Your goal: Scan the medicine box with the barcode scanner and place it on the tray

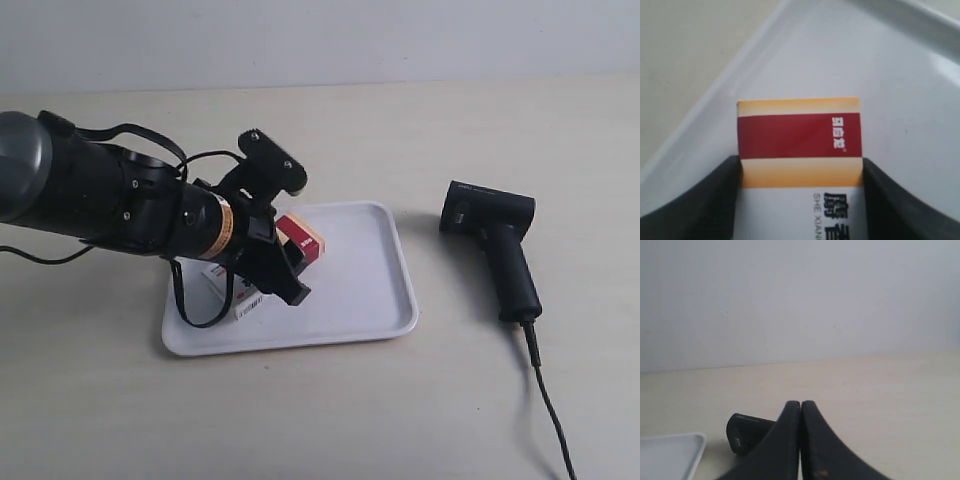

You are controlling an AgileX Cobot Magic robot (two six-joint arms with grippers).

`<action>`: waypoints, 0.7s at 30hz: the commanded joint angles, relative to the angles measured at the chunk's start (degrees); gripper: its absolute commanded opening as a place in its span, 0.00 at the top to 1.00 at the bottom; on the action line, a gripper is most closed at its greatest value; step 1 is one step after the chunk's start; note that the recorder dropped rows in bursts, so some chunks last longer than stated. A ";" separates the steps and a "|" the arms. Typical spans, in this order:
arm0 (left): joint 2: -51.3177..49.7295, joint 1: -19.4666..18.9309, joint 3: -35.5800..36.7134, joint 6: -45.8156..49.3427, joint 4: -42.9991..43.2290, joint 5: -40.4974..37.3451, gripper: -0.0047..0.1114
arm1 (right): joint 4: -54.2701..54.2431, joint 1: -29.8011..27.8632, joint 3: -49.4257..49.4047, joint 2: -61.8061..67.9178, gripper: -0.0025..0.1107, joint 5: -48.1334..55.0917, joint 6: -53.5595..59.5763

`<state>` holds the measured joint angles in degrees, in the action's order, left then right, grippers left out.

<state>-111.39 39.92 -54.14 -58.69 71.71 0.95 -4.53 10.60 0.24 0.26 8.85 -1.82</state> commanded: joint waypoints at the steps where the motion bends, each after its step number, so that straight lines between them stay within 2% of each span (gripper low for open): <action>1: 3.19 0.00 -0.62 -0.54 -0.57 -0.95 0.96 | -0.02 0.11 -0.24 -0.26 0.98 -1.08 -2.91; 7: 3.44 0.00 -0.51 -1.79 -0.57 -0.95 0.96 | -0.02 0.11 -0.24 -0.26 0.98 -1.22 -3.62; 9: 3.44 0.00 -0.51 -1.92 -0.57 -0.95 0.96 | -0.02 0.11 -0.24 -0.26 0.98 -1.22 -8.66; 10: 3.44 0.00 -0.51 -3.41 -0.57 -0.95 0.96 | -0.02 0.11 -0.24 -0.26 0.98 -1.22 -13.15; 13: 3.77 -0.96 -1.10 -10.41 -0.57 -1.69 0.96 | -0.02 0.11 -0.16 -0.26 0.98 -2.80 -13.88; 15: 4.16 -3.44 -1.47 -15.43 -0.57 -1.69 0.96 | -0.02 0.11 2.69 1.98 0.98 -3.44 -13.88; 18: 4.14 -6.84 -1.47 -19.99 -0.57 -1.59 0.96 | -0.02 0.11 3.66 15.94 0.98 -7.61 -13.78; 21: 4.14 -7.36 -1.47 -20.02 -0.57 -1.49 0.96 | 0.53 0.11 9.55 35.73 0.98 -8.45 -13.78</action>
<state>-107.97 32.73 -55.31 -77.98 71.47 -0.59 -4.53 10.60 6.52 26.67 2.10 -15.68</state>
